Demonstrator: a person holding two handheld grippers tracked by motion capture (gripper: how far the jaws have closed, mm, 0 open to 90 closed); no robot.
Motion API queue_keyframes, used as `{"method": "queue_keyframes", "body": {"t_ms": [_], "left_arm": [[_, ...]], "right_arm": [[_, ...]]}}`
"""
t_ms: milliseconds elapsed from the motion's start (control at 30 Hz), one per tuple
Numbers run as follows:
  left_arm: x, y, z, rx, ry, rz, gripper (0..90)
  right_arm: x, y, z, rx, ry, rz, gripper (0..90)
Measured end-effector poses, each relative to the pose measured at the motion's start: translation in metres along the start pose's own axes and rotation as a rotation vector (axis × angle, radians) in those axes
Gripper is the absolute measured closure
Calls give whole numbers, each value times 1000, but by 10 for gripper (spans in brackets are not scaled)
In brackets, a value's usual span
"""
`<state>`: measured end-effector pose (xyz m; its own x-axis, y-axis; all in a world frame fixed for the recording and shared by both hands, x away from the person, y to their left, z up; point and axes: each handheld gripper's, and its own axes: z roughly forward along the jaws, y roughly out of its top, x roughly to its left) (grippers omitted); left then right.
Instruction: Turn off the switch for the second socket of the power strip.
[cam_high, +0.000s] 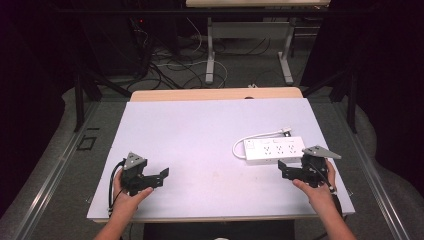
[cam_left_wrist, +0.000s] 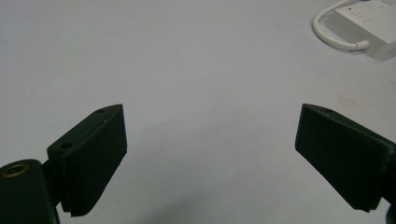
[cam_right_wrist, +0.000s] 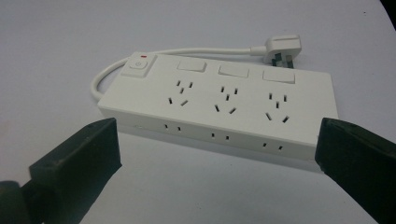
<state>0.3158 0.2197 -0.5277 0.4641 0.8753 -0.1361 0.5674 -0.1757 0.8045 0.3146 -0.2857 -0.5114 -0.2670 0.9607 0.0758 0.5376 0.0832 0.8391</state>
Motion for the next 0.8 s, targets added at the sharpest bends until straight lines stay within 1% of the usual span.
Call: {"method": "queue_keyframes", "body": {"t_ms": [33, 67, 200, 400, 467, 667, 767, 800], "left_arm": [[0, 0, 0, 0, 0, 0, 89], [0, 0, 0, 1, 1, 0, 90], [0, 0, 0, 1, 1, 0, 89], [0, 0, 1, -6, 6, -1, 90], [0, 0, 1, -5, 6, 0, 90], [0, 0, 0, 3, 2, 4, 90], [0, 0, 0, 3, 4, 7, 95], [0, 0, 0, 1, 4, 8, 95]], "right_arm": [[-1, -1, 0, 5, 3, -6, 0], [-3, -3, 0, 5, -4, -14, 0], [-7, -7, 2, -3, -13, -2, 0], [-13, -17, 8, 12, -28, 13, 0], [-14, -20, 9, 23, -26, 26, 0], [-19, -25, 9, 23, -38, 25, 0], [-19, -28, 9, 31, -40, 41, 2], [-20, -29, 9, 29, -38, 36, 2]]}}
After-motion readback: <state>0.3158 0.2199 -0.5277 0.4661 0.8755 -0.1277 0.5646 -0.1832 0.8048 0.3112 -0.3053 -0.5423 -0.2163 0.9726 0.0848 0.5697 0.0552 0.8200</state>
